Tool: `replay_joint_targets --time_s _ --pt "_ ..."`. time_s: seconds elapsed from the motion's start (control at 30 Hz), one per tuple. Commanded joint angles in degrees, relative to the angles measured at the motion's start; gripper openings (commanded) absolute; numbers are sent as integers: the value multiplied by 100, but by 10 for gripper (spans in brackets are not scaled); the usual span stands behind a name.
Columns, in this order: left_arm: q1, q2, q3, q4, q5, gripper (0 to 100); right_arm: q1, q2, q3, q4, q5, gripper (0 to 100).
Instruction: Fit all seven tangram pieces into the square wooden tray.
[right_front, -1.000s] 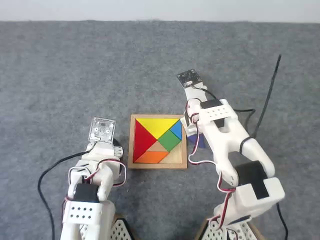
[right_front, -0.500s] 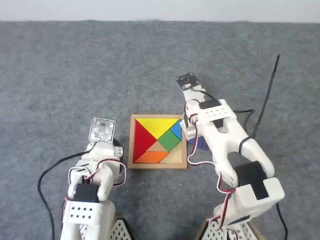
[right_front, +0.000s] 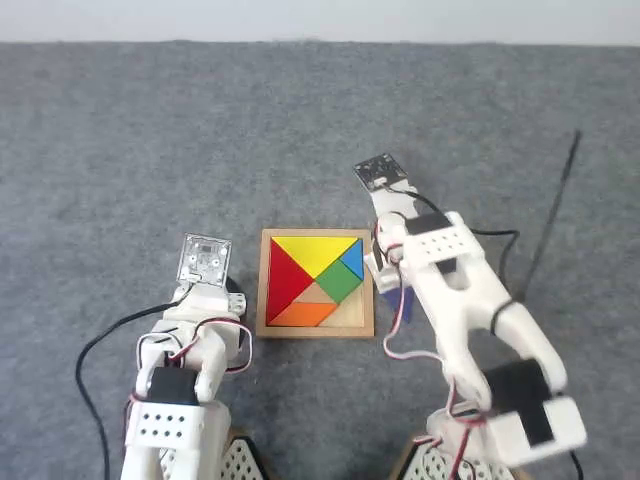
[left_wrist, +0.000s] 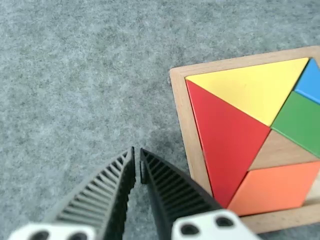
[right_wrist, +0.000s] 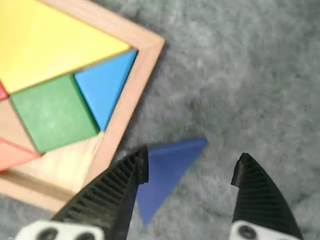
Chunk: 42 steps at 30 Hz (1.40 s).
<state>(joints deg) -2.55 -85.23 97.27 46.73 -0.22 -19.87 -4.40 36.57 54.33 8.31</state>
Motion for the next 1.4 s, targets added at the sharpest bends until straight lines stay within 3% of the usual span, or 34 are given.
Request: replay_joint_targets --time_s 0.0,0.33,0.73,0.83,1.03,1.17,1.37 --pt "-18 -79 -48 0 18 14 -286 -769 466 -31 44 278" --pt "-18 -79 -48 0 18 14 -479 -189 484 -549 -149 281" --pt "-18 -79 -48 0 18 14 -453 505 53 -215 -141 277" --pt "-18 -79 -48 0 18 14 -444 497 62 -215 -141 231" --pt "-18 -79 -48 0 18 14 48 479 35 -233 -176 46" --pt "-18 -79 -48 0 18 14 391 479 -79 -224 -527 42" --pt "-18 -79 -48 0 18 14 1015 479 -264 -207 -448 42"
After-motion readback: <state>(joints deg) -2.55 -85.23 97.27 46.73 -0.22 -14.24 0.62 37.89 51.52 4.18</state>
